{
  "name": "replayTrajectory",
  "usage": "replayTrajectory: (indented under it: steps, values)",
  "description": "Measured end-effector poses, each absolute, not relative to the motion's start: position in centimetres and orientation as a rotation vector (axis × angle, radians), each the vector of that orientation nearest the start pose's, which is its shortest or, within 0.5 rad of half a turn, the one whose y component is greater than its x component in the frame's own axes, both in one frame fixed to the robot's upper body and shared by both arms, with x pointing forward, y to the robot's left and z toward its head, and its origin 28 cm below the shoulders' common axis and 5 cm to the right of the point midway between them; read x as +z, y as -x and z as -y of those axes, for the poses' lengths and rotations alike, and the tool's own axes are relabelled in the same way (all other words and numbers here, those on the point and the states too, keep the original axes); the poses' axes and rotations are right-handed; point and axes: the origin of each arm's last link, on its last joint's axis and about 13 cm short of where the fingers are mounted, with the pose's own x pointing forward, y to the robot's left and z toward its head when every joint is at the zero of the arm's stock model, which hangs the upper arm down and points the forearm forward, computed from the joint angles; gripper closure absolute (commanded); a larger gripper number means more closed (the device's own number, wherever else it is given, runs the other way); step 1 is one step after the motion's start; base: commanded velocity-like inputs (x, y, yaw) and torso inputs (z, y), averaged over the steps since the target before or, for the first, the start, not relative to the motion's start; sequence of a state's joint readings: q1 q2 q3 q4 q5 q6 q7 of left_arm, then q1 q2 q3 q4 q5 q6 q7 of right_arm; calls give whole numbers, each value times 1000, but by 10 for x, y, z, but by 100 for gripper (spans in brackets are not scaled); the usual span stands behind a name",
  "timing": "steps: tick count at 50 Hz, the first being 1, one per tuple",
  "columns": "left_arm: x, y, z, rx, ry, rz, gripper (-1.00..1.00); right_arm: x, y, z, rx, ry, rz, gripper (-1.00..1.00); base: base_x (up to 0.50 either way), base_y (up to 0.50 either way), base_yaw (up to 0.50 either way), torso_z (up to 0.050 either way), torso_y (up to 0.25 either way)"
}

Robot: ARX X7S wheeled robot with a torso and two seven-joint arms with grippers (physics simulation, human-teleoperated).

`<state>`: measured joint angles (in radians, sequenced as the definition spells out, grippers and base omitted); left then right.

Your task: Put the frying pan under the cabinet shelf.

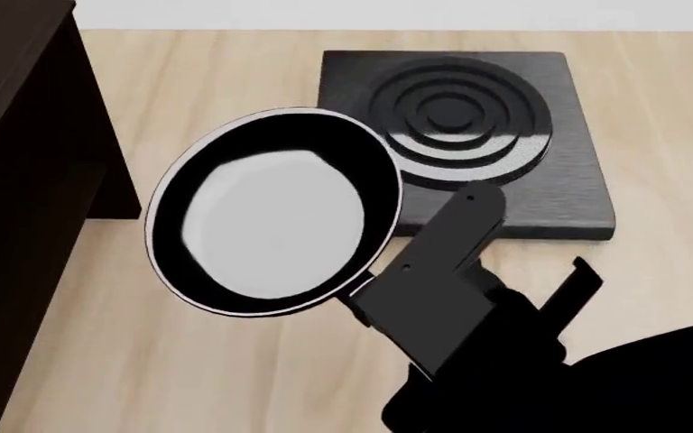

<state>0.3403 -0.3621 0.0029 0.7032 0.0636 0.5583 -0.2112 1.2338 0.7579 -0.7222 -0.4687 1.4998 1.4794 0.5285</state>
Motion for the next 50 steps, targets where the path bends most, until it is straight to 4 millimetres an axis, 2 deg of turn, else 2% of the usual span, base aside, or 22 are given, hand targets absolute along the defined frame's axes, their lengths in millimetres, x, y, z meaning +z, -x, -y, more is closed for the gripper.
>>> replayTrajectory:
  steps: [31,50]
  values:
    - [141,-124,-239,-77,-220,931,-100,210,-237,106,619,691,-572,100,0,0,0,0,1]
    - [142,-124,-239,-75,-219,934,-100,204,-236,97,665,710,-580,100,0,0,0,1,2]
